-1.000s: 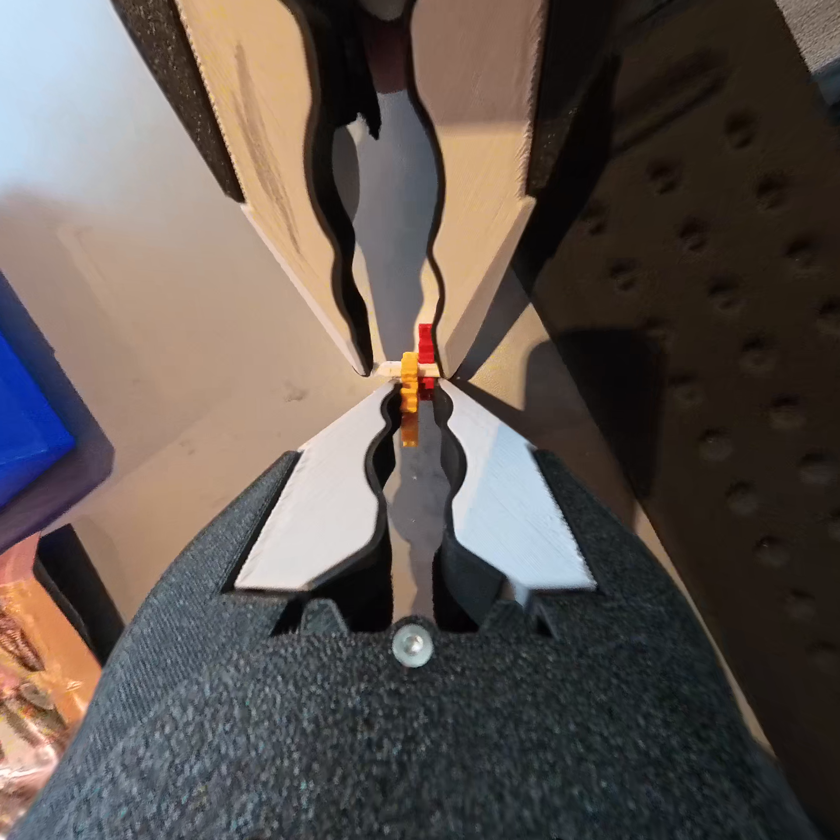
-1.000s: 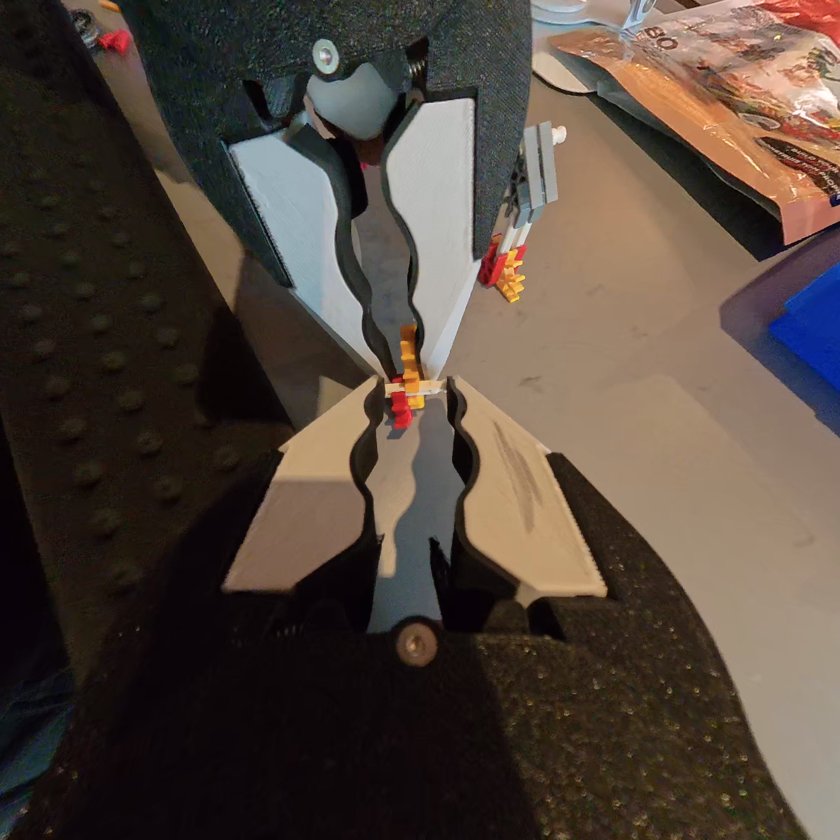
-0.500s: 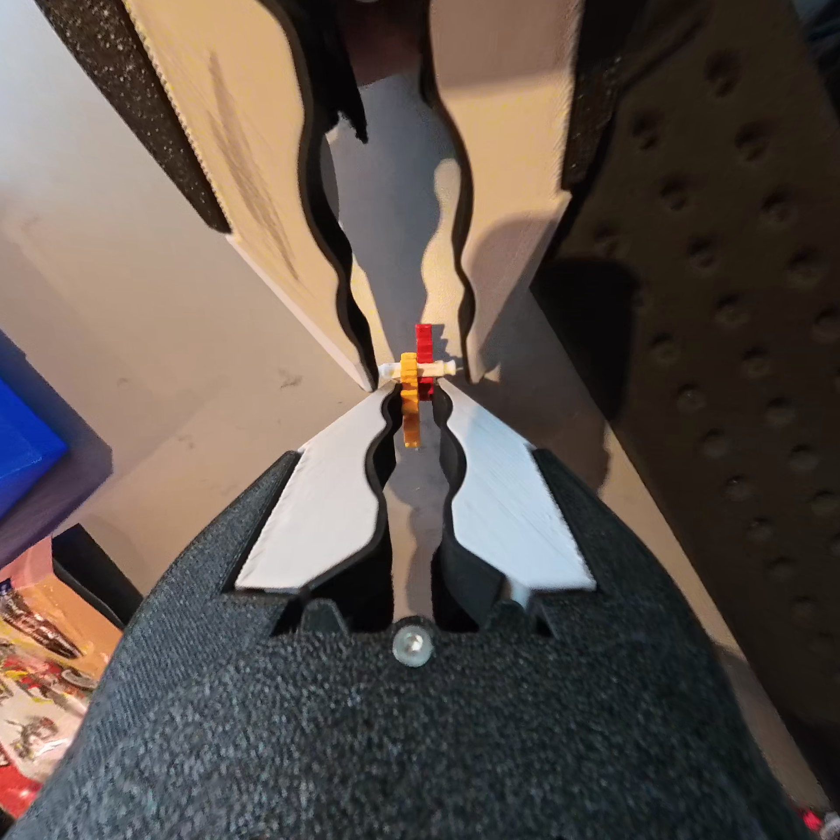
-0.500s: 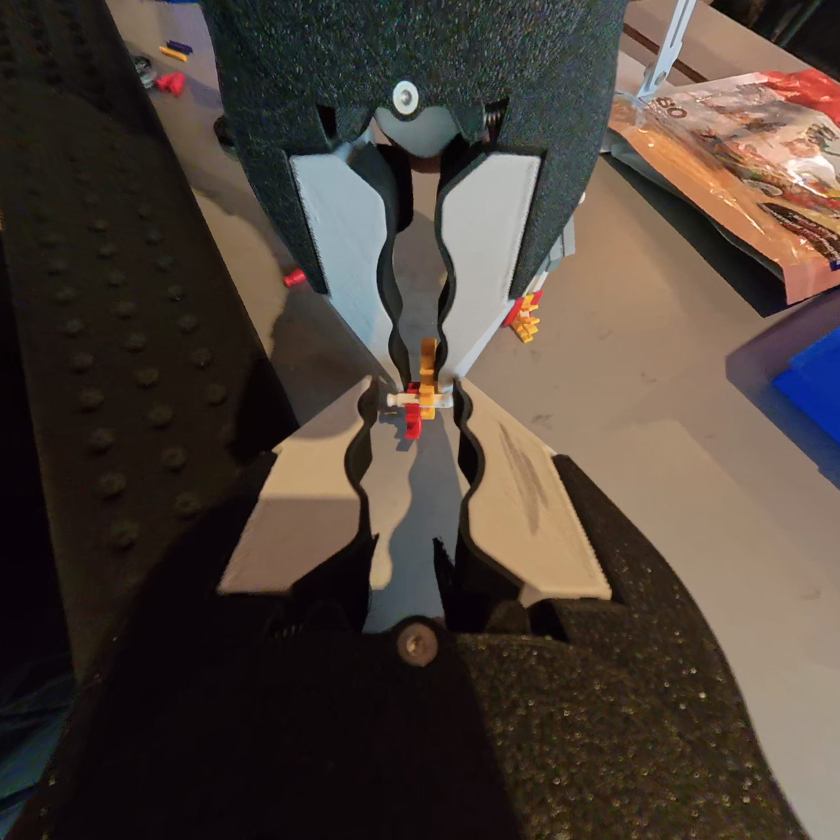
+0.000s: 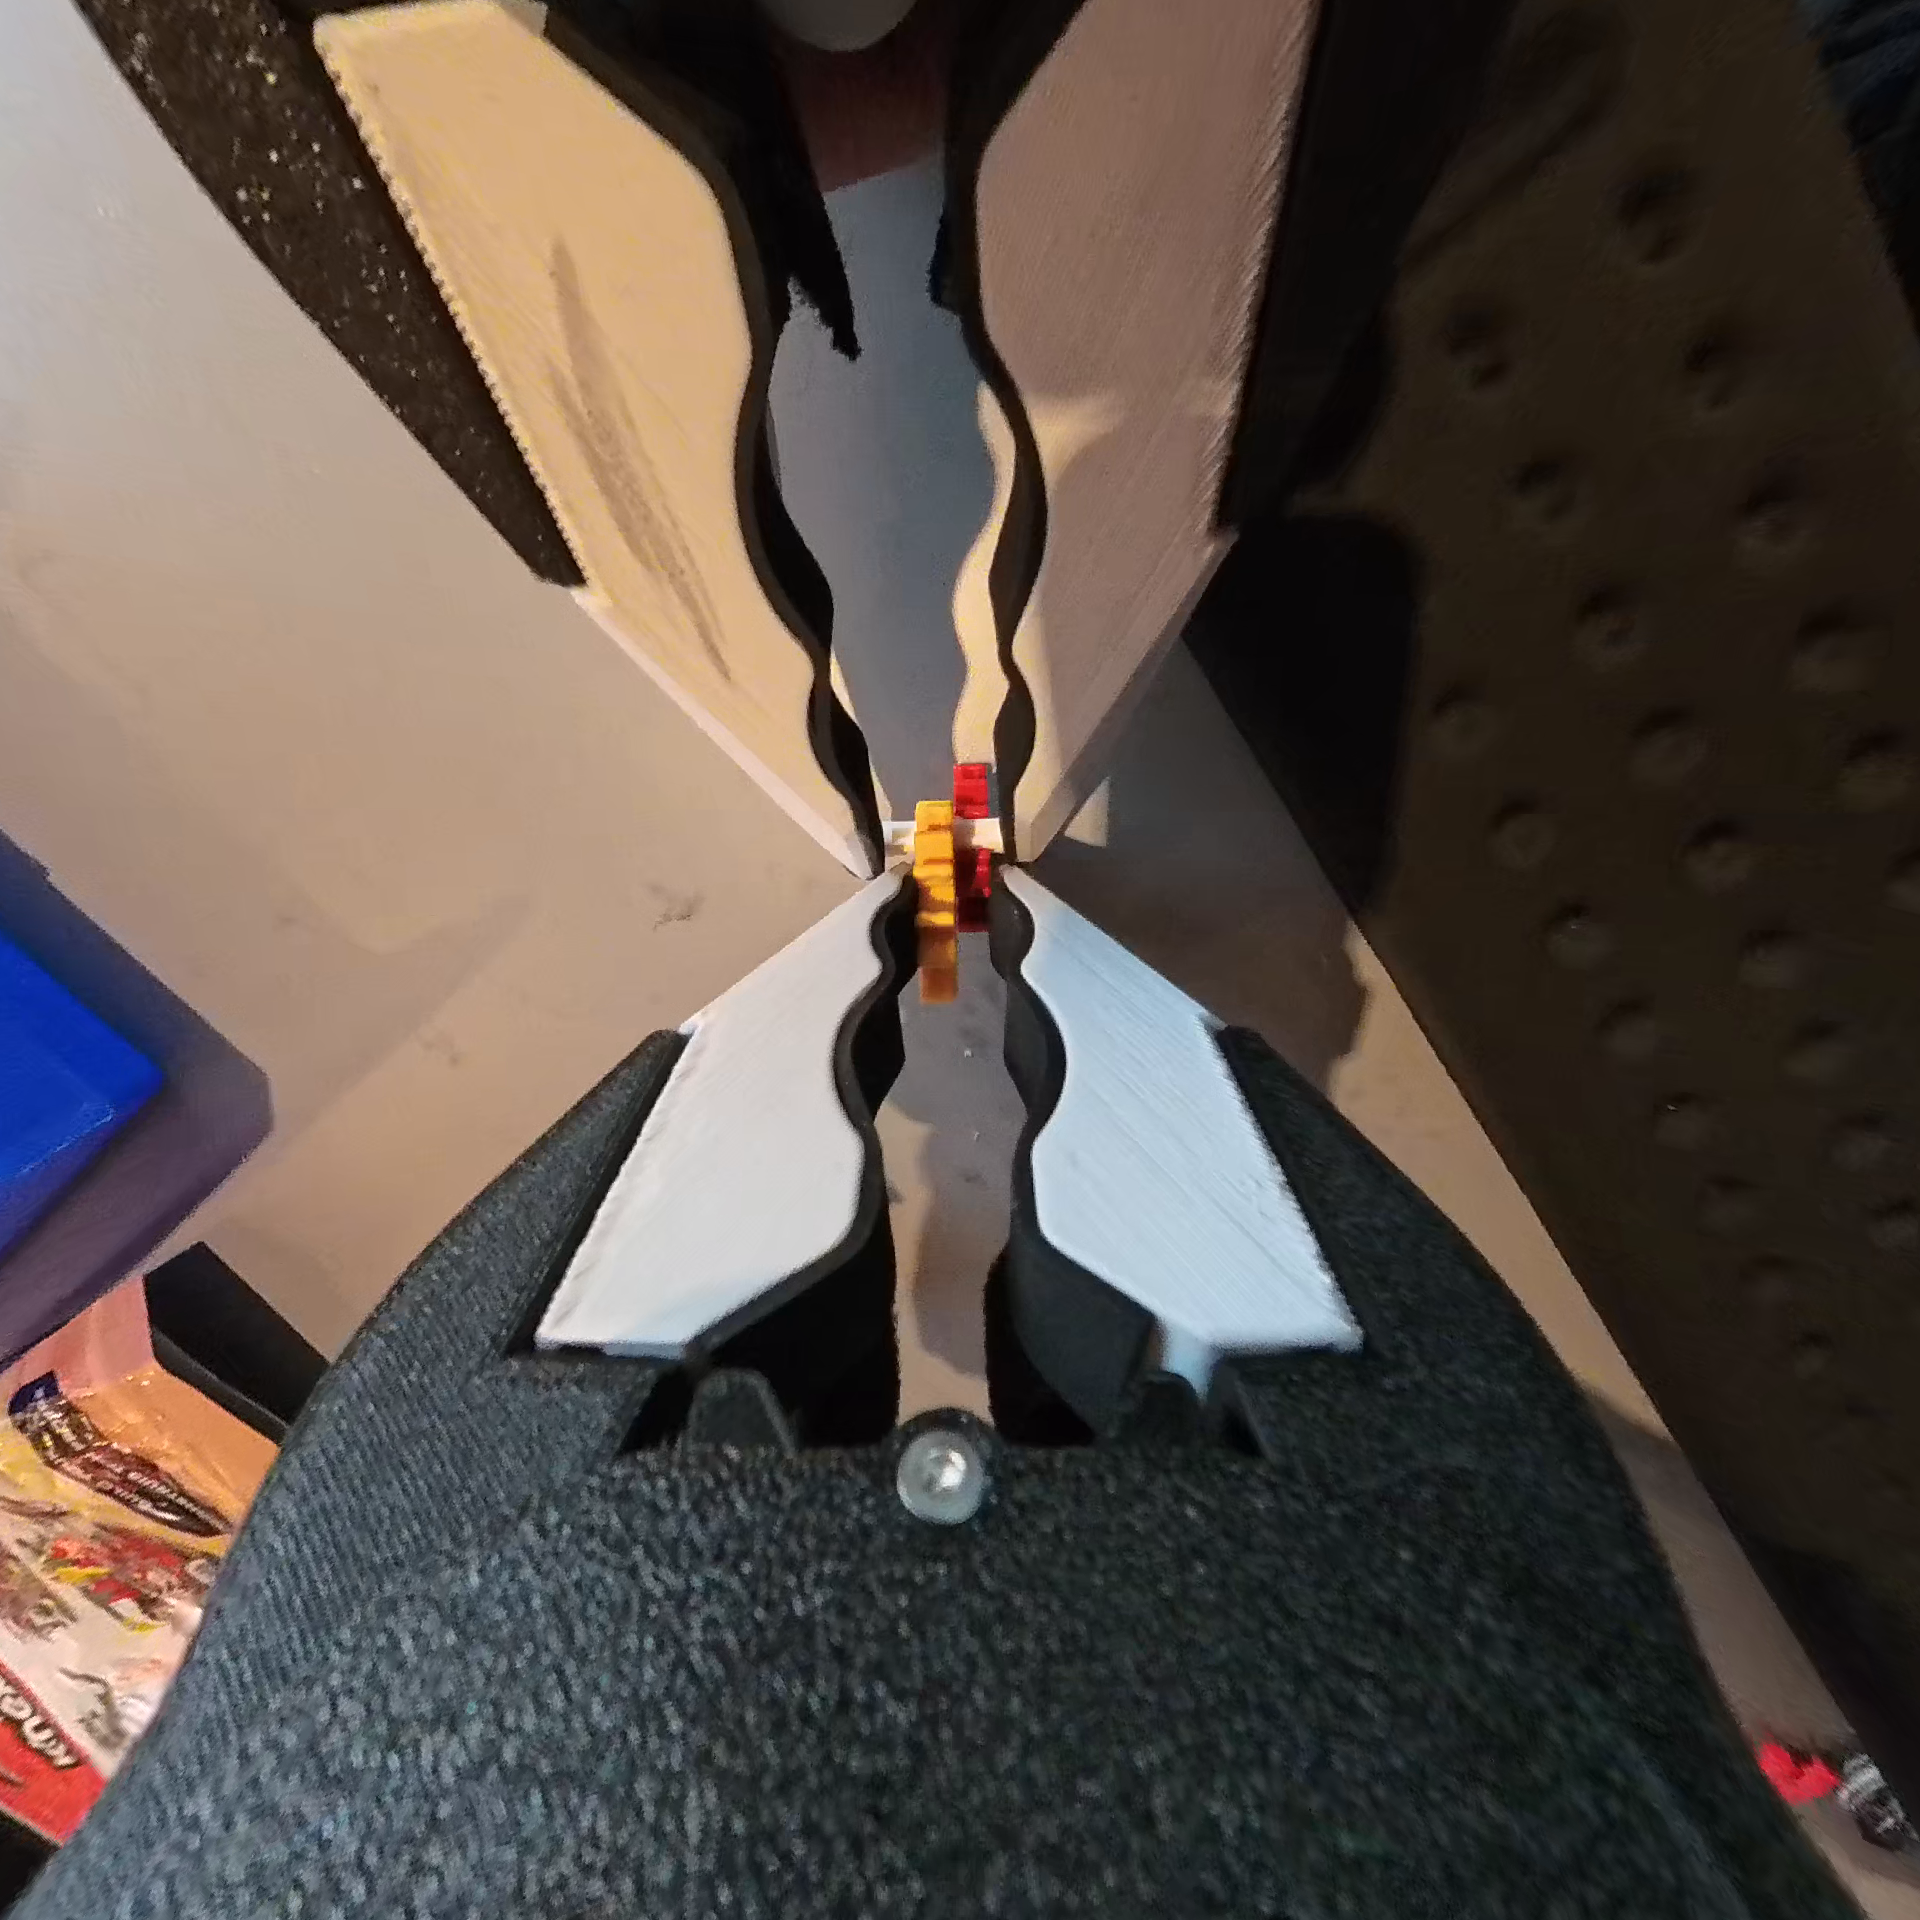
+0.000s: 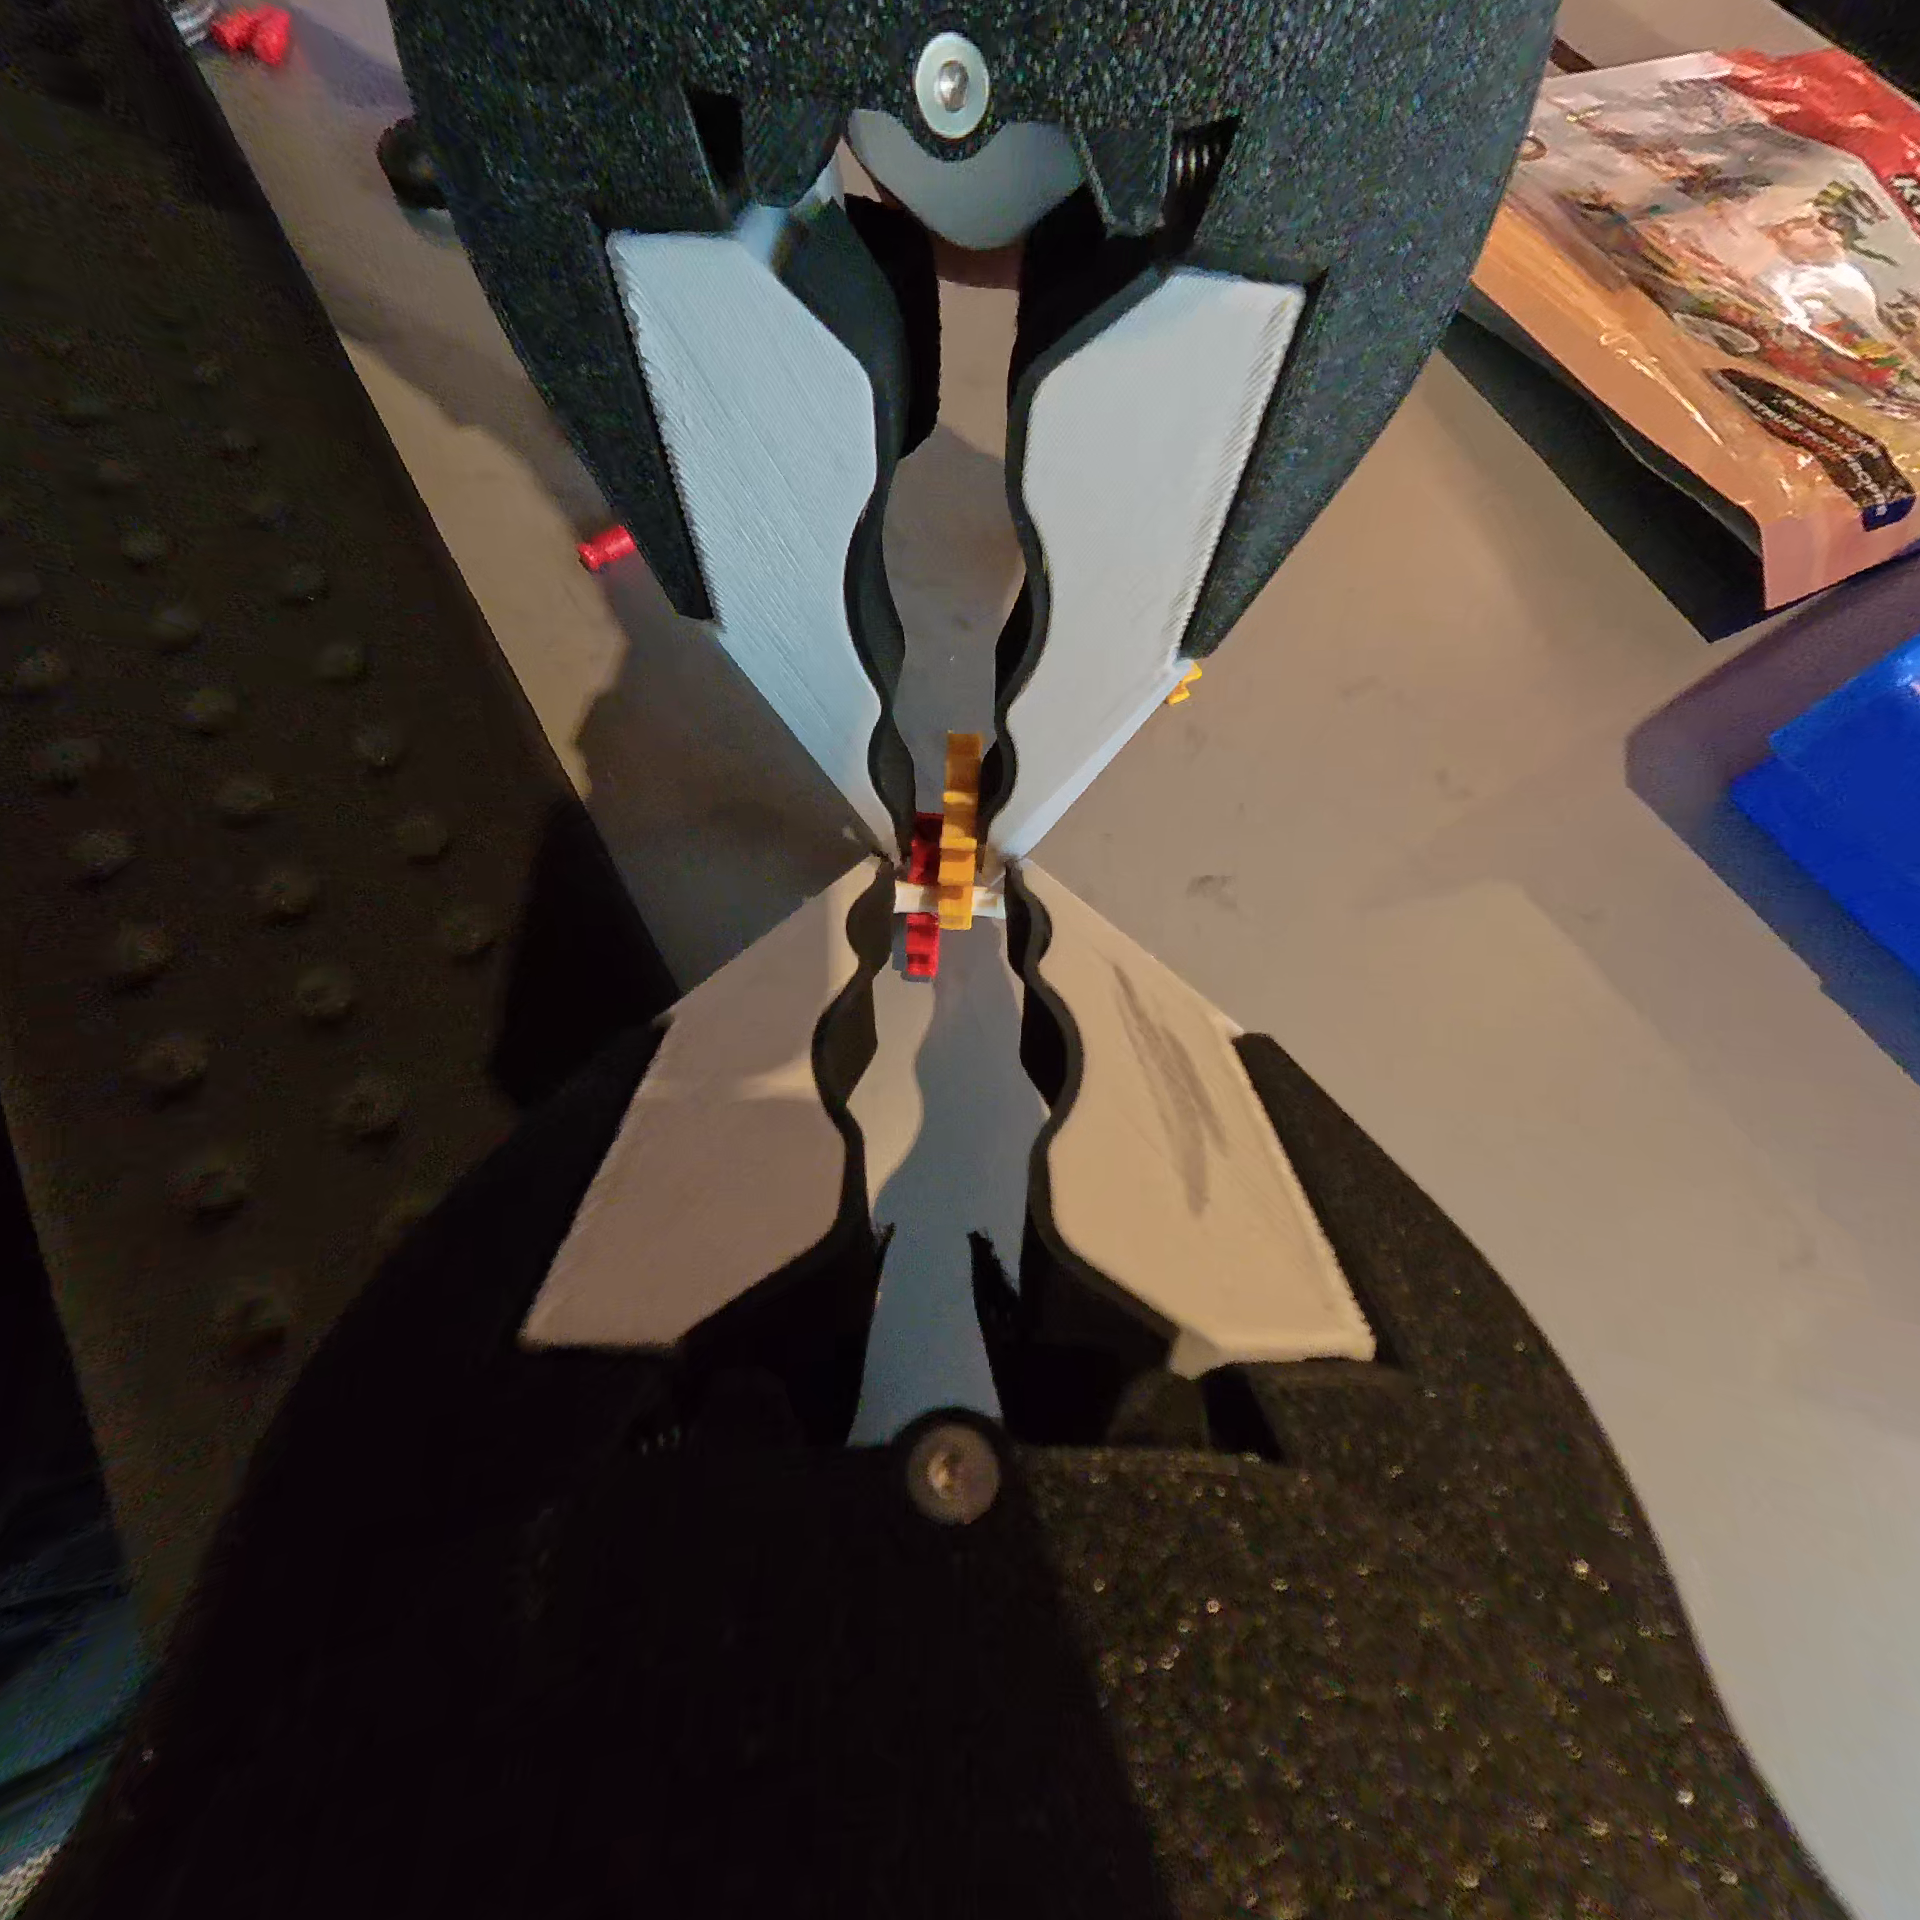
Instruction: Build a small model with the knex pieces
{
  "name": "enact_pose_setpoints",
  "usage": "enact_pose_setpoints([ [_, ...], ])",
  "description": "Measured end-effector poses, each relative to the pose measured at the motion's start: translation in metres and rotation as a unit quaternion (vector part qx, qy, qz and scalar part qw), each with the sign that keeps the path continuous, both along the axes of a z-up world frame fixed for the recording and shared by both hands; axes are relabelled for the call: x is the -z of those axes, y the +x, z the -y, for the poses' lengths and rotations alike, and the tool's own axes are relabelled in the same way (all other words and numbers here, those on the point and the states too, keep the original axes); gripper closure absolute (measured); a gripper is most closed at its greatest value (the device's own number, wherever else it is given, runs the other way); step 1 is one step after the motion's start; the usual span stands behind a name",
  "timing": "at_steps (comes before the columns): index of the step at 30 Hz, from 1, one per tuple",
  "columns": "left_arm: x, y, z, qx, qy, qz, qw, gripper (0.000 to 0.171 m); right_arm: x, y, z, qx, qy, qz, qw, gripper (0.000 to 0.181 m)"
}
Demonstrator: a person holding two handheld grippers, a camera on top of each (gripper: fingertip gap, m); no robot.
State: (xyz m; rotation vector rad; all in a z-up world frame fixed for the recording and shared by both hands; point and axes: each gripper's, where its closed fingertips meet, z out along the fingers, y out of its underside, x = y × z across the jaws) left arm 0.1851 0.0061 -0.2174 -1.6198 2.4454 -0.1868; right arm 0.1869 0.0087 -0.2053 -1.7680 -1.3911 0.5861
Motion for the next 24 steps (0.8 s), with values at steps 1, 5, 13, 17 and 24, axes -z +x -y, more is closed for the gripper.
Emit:
enact_pose_setpoints([
  [1,0.0001,0.0000,0.0007,-0.002,-0.001,0.001,1.000,0.160,0.0005,0.0001,0.0003,-0.001,0.000,0.002,1.000,0.160],
  [5,0.0005,-0.0006,0.0015,-0.012,-0.005,0.020,1.000,0.160,0.0025,-0.0009,0.0004,-0.003,0.002,0.009,1.000,0.160],
  [13,-0.0004,-0.0025,0.0018,-0.053,-0.035,0.089,0.994,0.160,0.0003,-0.0018,0.0011,-0.006,-0.003,0.009,1.000,0.161],
  [17,-0.0003,-0.0026,0.0012,-0.054,-0.039,0.097,0.993,0.159,0.0010,-0.0024,0.0000,-0.011,-0.007,0.016,1.000,0.161],
  [24,0.0003,-0.0022,0.0013,-0.065,-0.056,0.127,0.988,0.160,0.0035,-0.0031,-0.0004,-0.019,-0.012,0.031,0.999,0.161],
])
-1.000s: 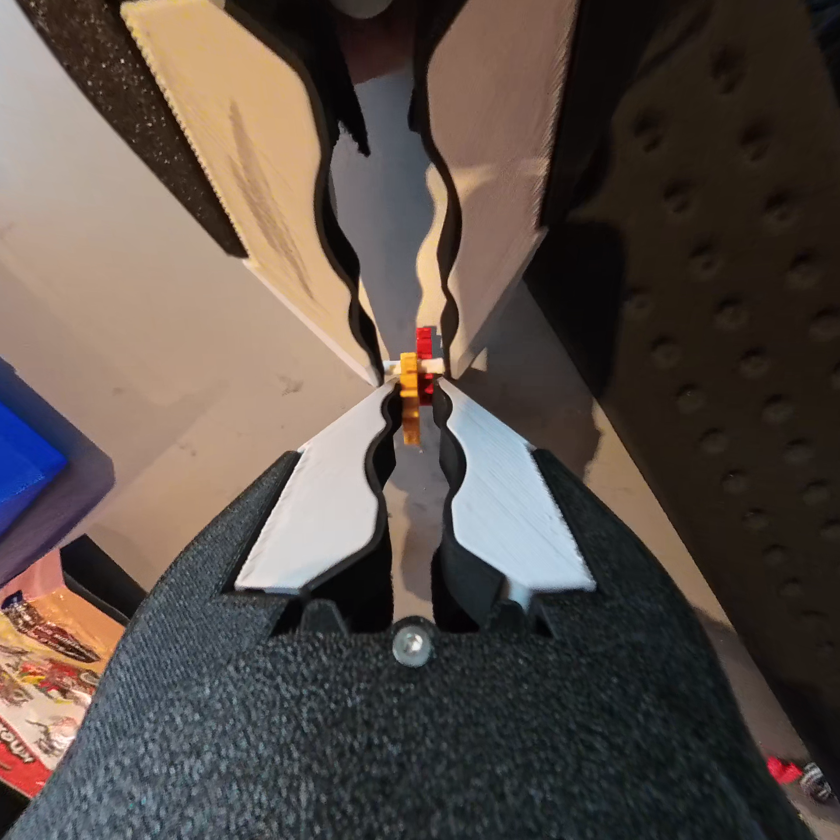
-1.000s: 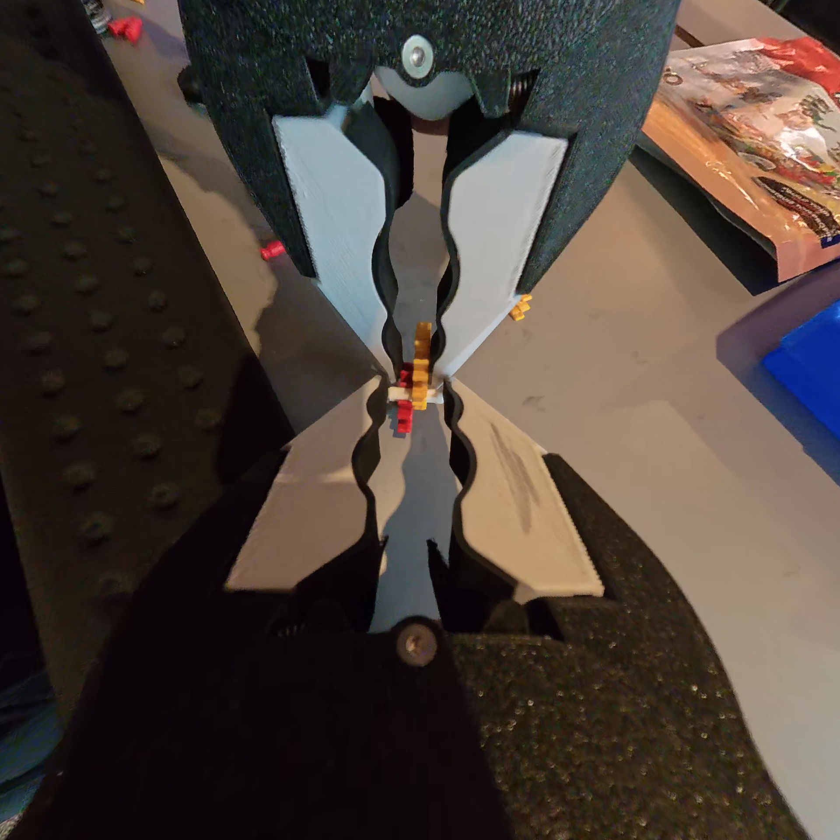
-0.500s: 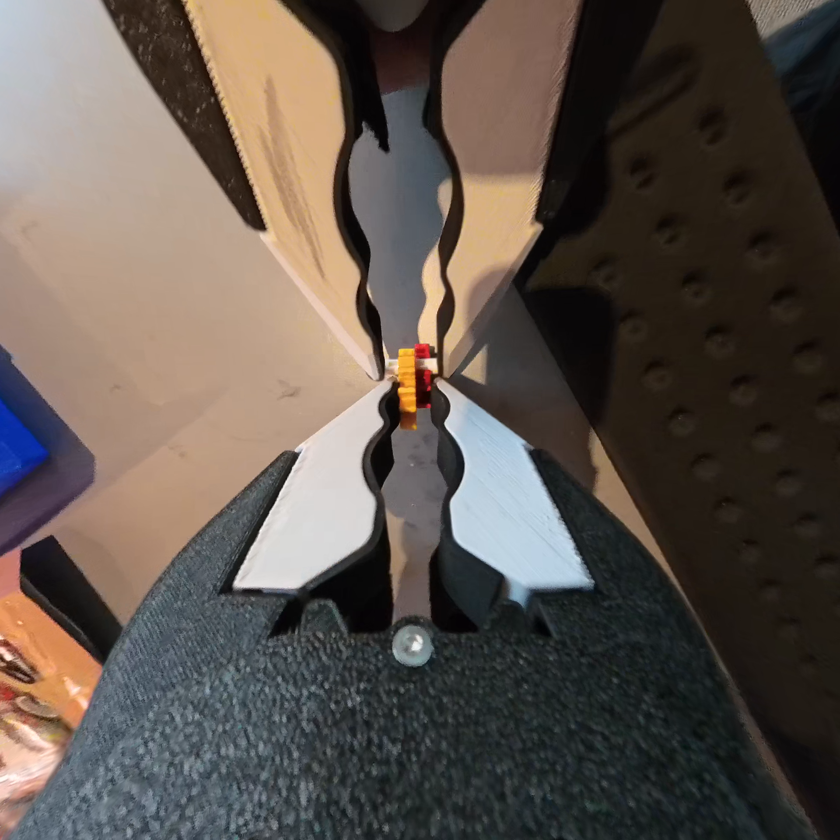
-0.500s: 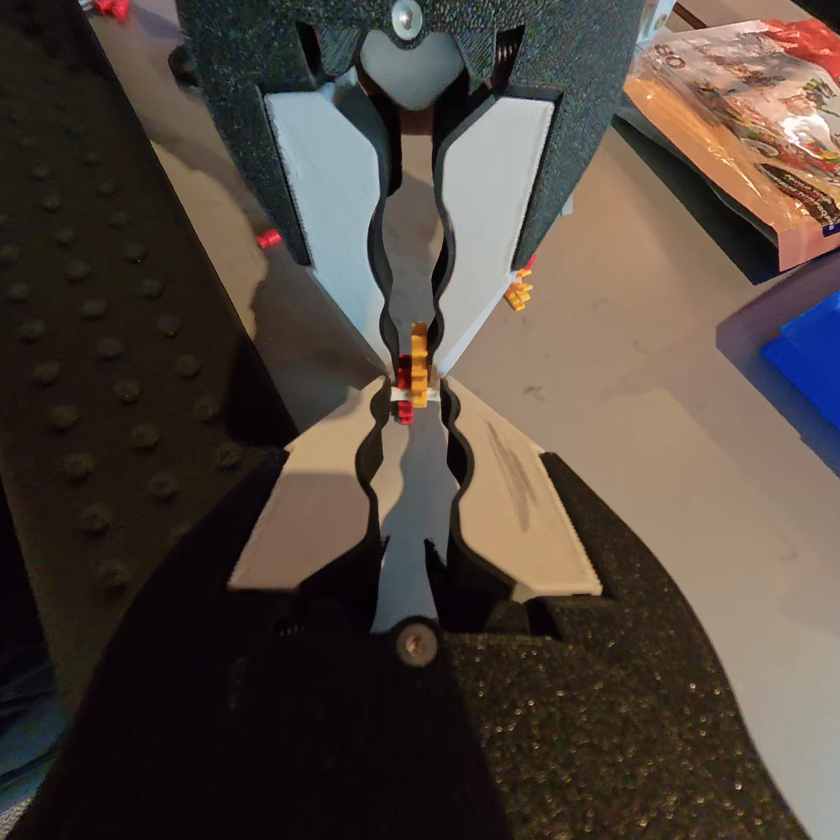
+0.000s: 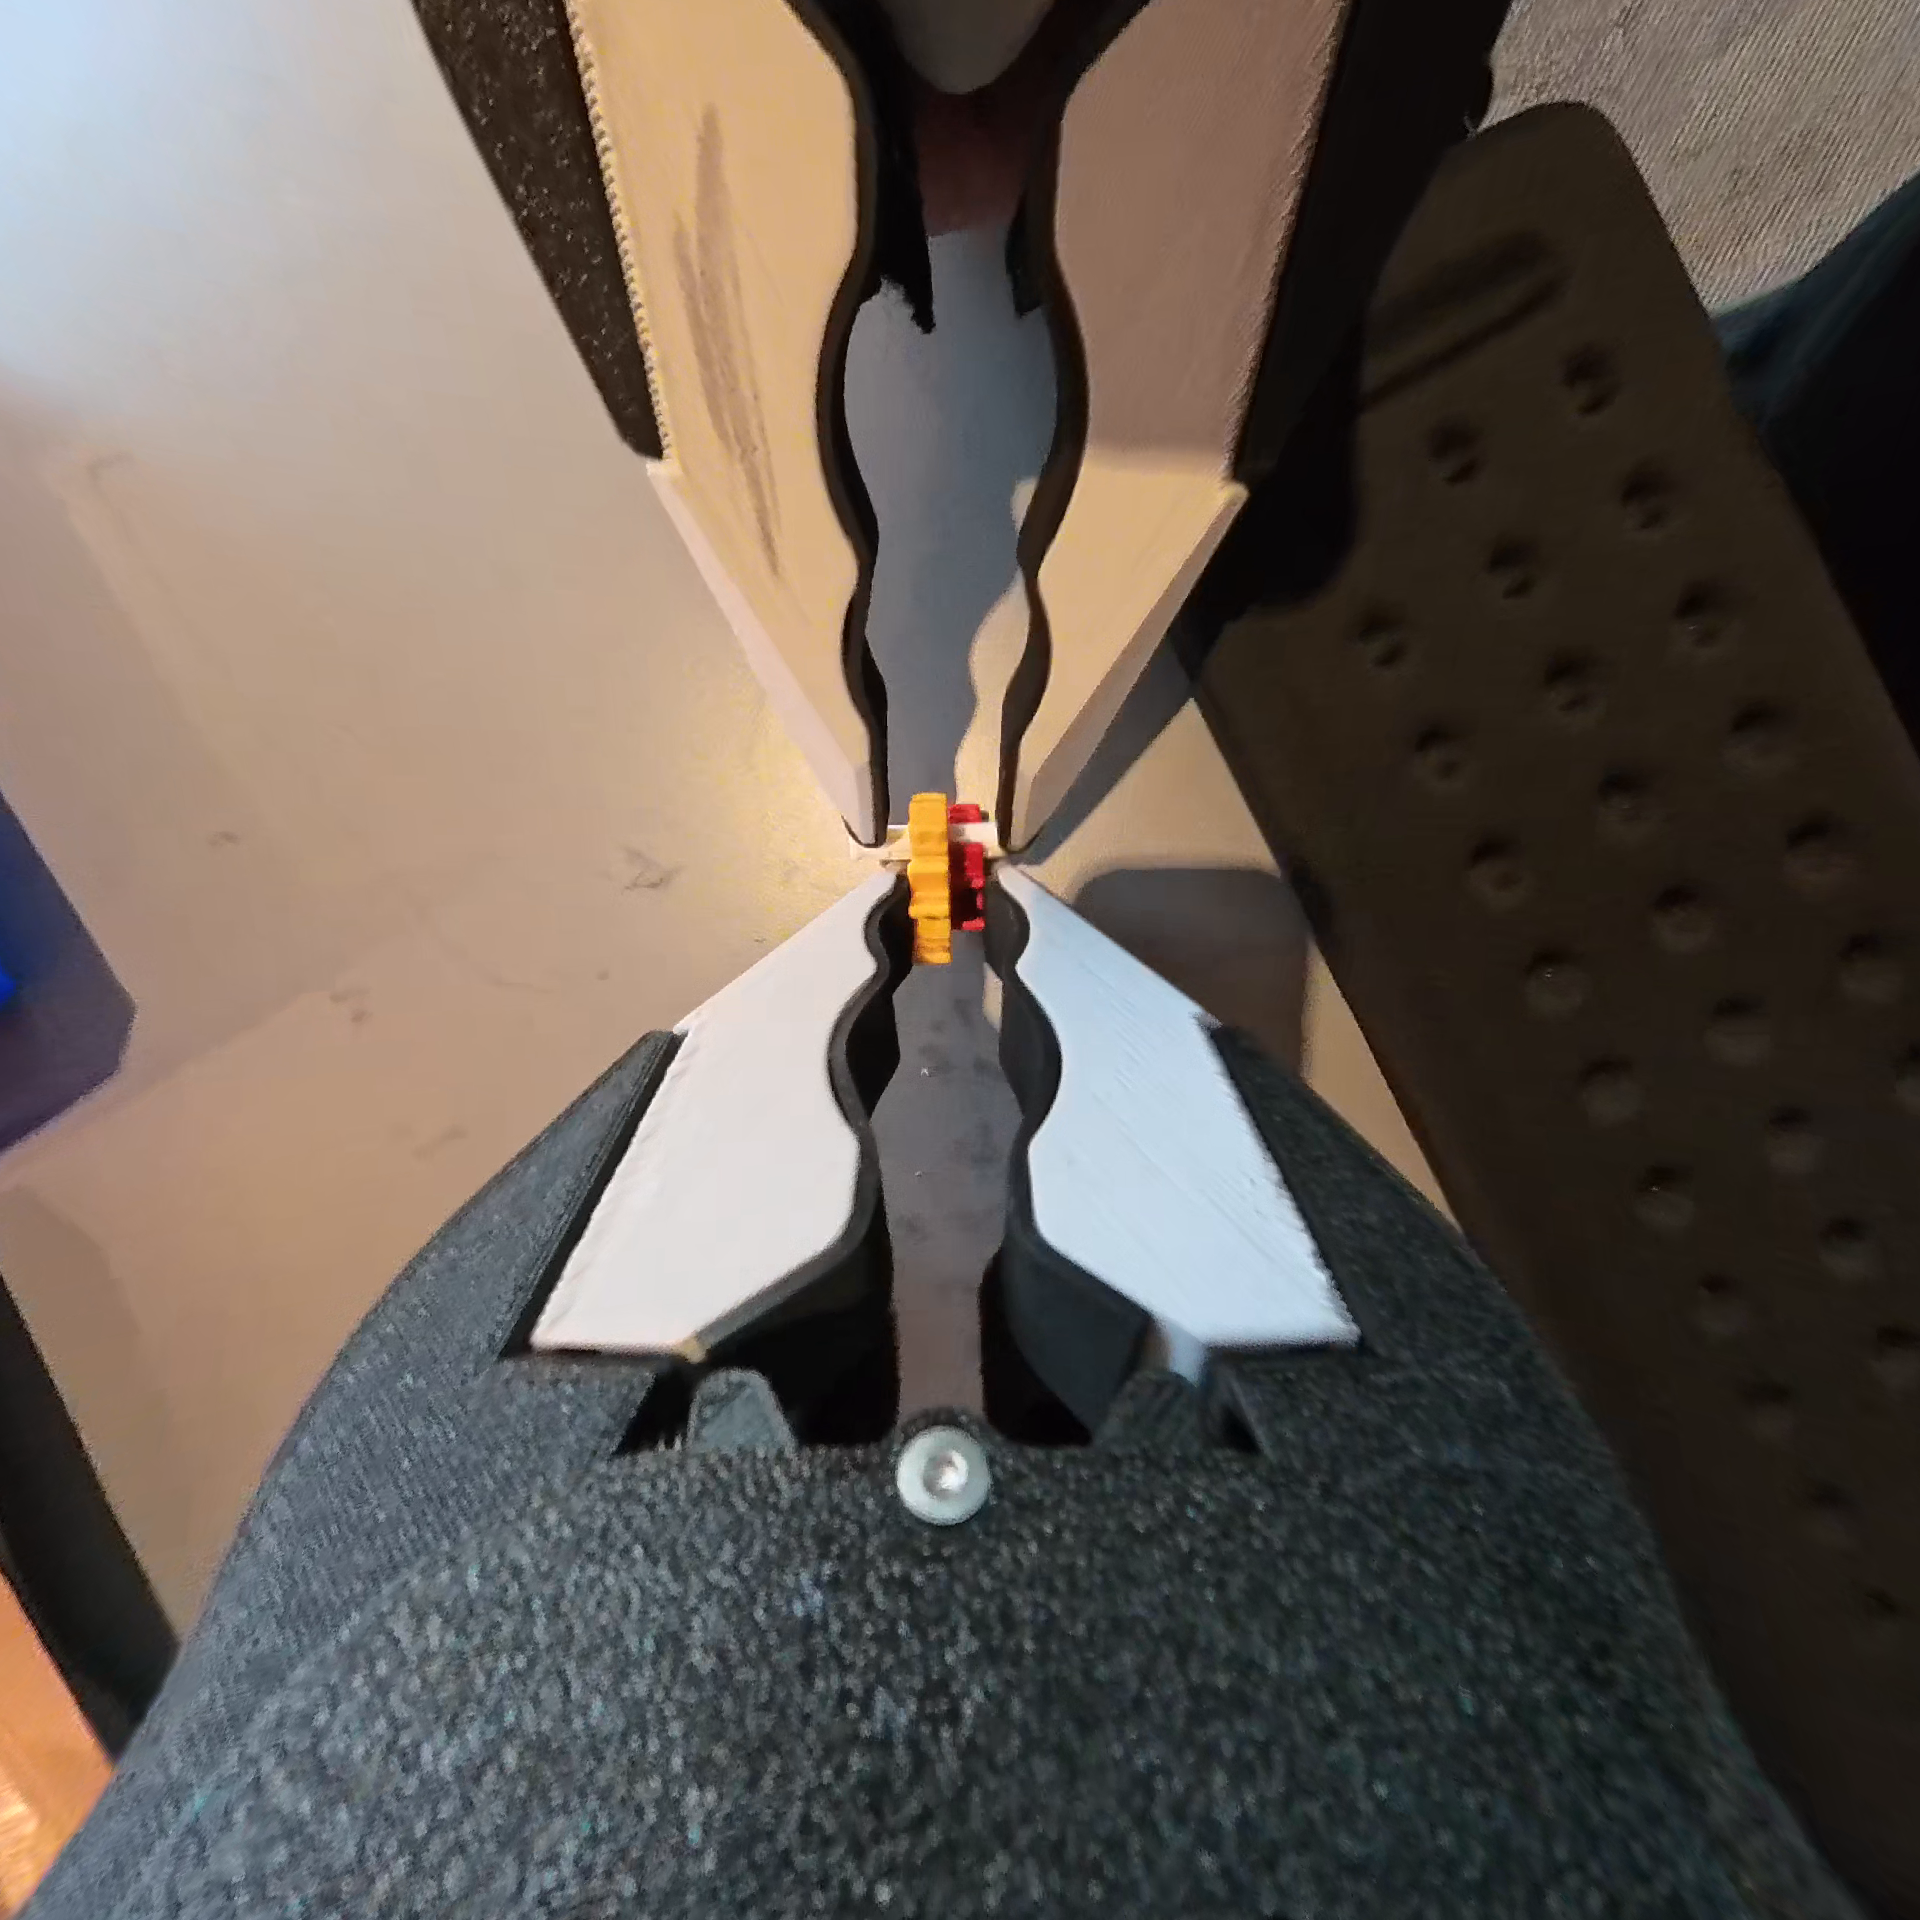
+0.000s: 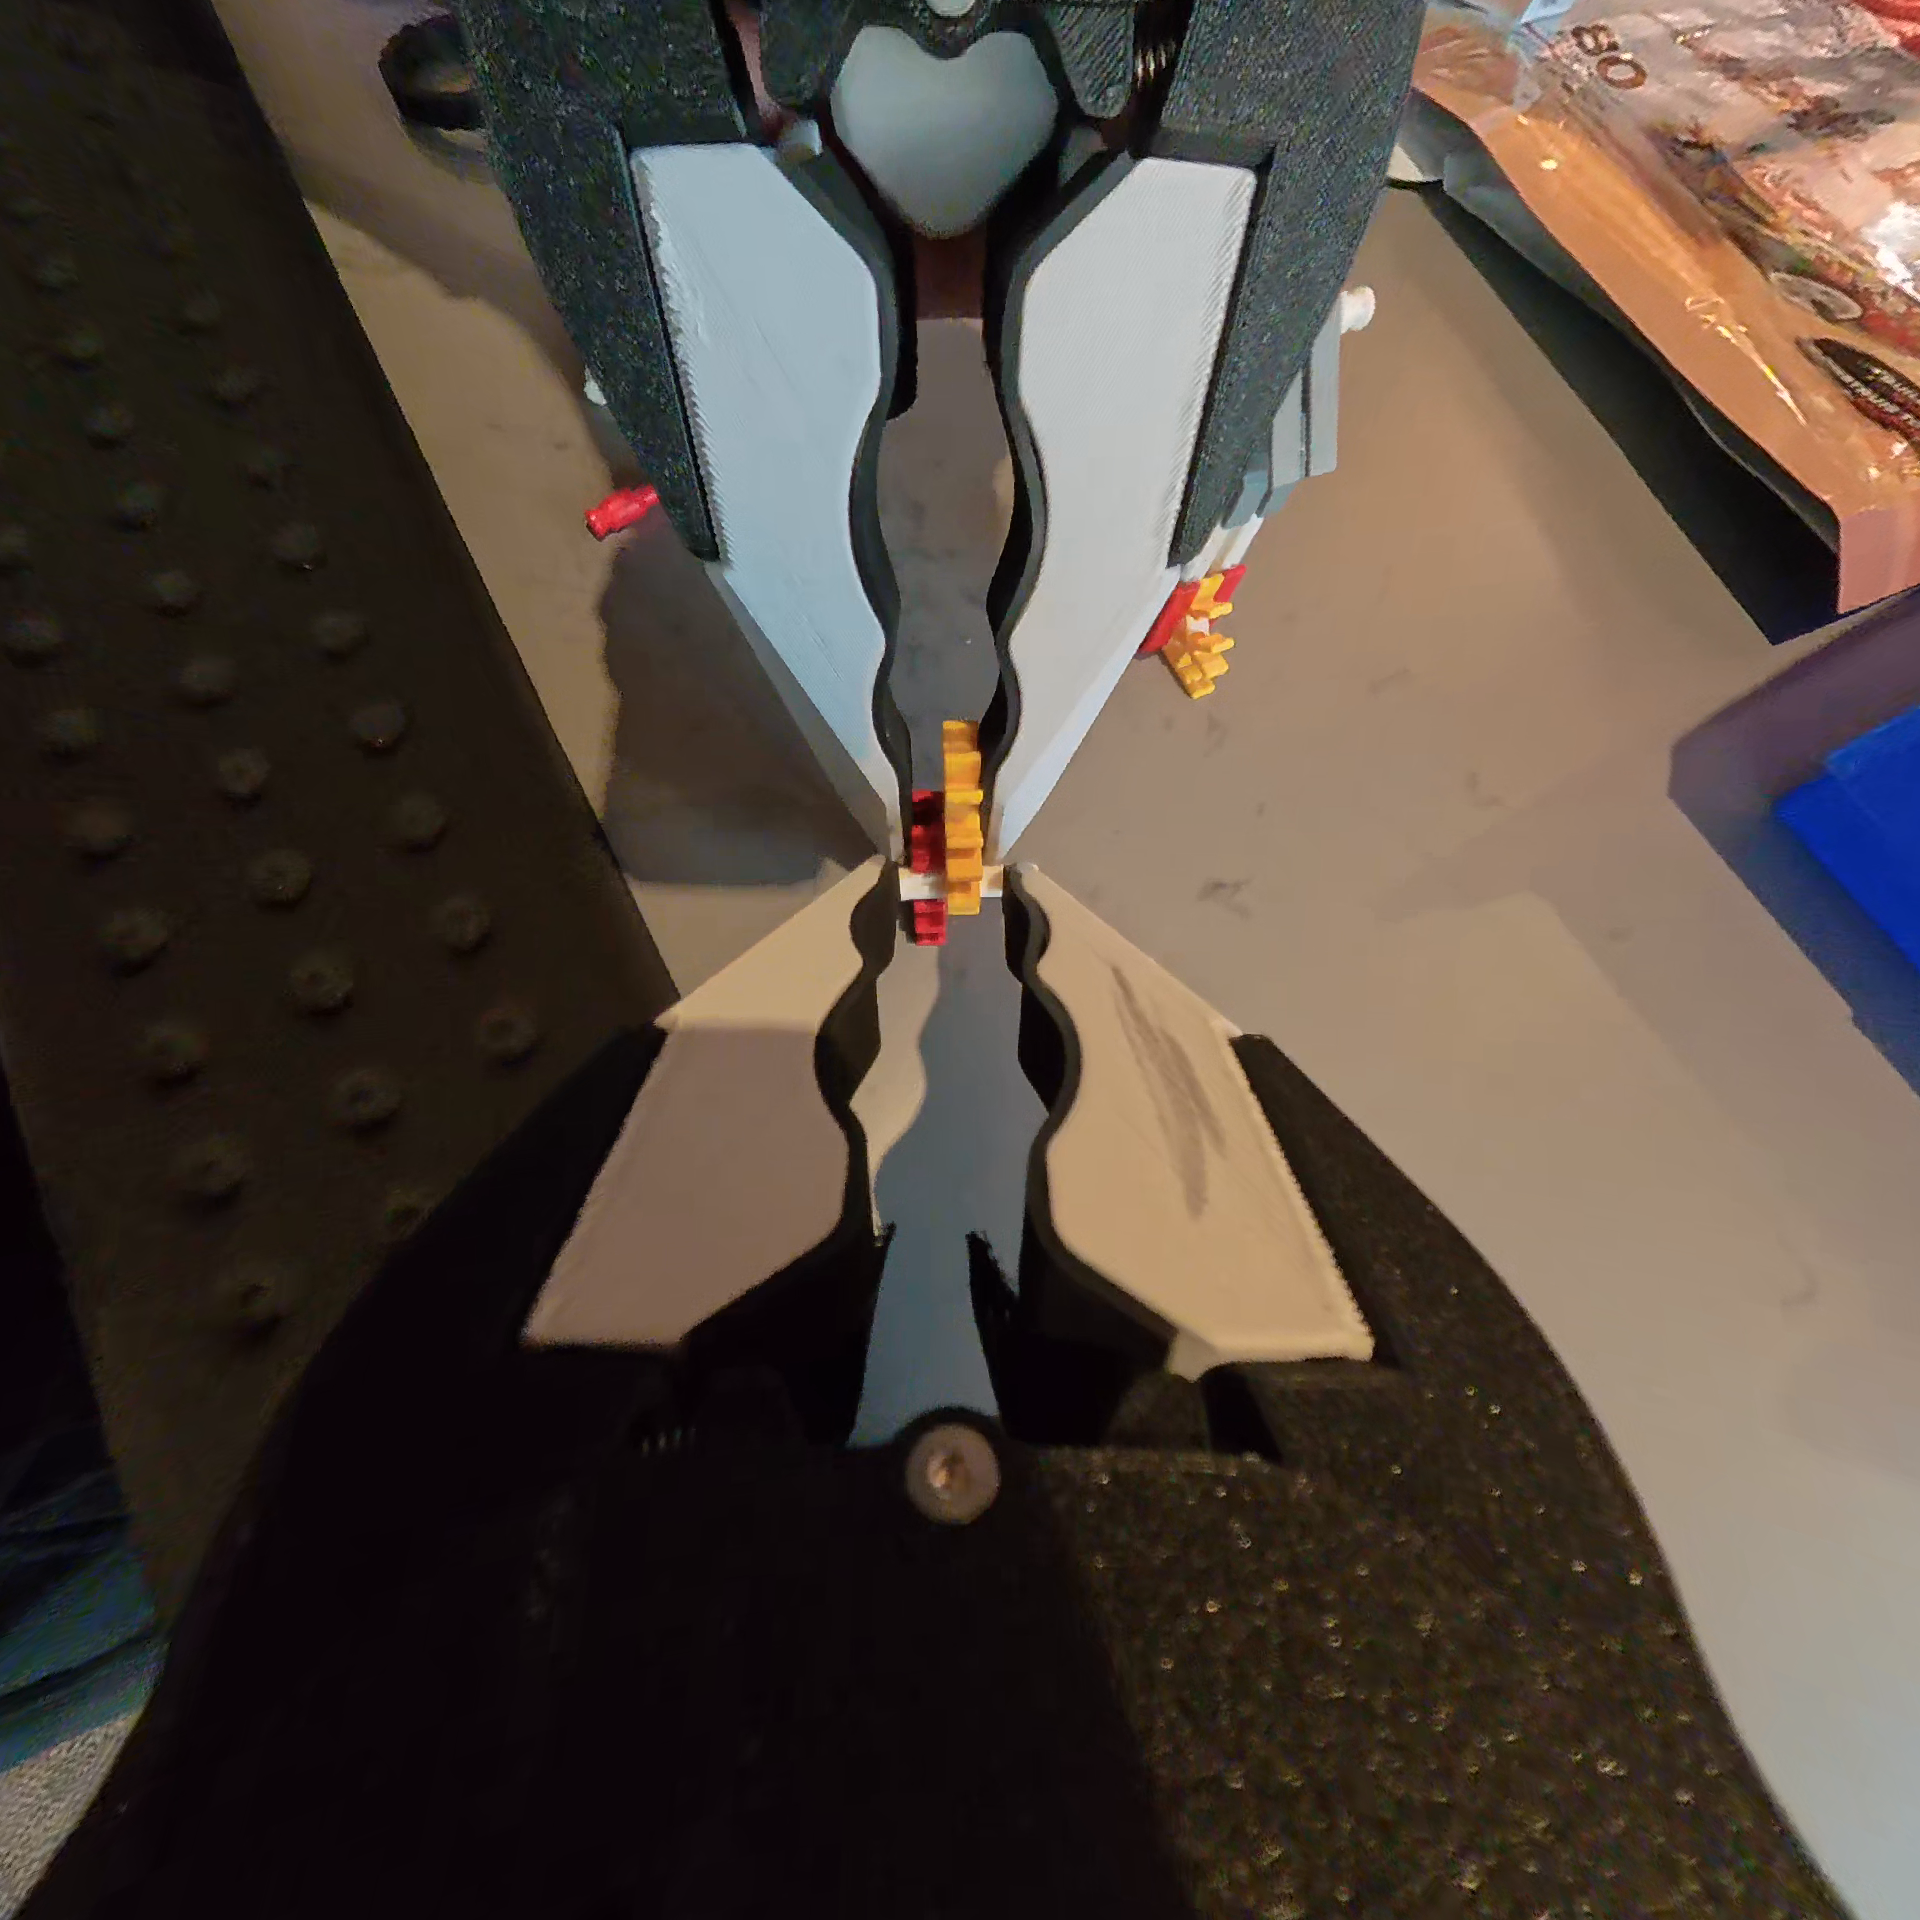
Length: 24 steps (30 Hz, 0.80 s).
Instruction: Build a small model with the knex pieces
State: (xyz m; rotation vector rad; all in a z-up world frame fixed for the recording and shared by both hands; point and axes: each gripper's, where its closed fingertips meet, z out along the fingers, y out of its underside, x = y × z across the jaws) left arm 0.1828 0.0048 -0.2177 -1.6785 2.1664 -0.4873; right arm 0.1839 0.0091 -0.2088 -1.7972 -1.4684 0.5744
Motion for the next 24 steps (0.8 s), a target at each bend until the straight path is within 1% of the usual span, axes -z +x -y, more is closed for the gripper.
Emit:
enact_pose_setpoints([
  [6,0.0004,-0.0017,0.0007,-0.017,-0.012,0.030,0.999,0.160,0.0008,-0.0025,0.0017,-0.018,-0.006,0.011,1.000,0.163],
  [9,0.0007,-0.0021,0.0006,-0.015,-0.008,0.036,0.999,0.159,0.0014,-0.0032,0.0033,-0.026,-0.007,0.021,0.999,0.166],
  [19,0.0011,-0.0022,0.0007,-0.020,-0.006,0.059,0.998,0.159,0.0009,-0.0035,0.0022,-0.028,-0.003,0.041,0.999,0.165],
  [24,0.0012,-0.0017,0.0008,-0.027,-0.017,0.072,0.997,0.159,0.0011,-0.0028,0.0017,-0.032,-0.011,0.039,0.999,0.165],
])
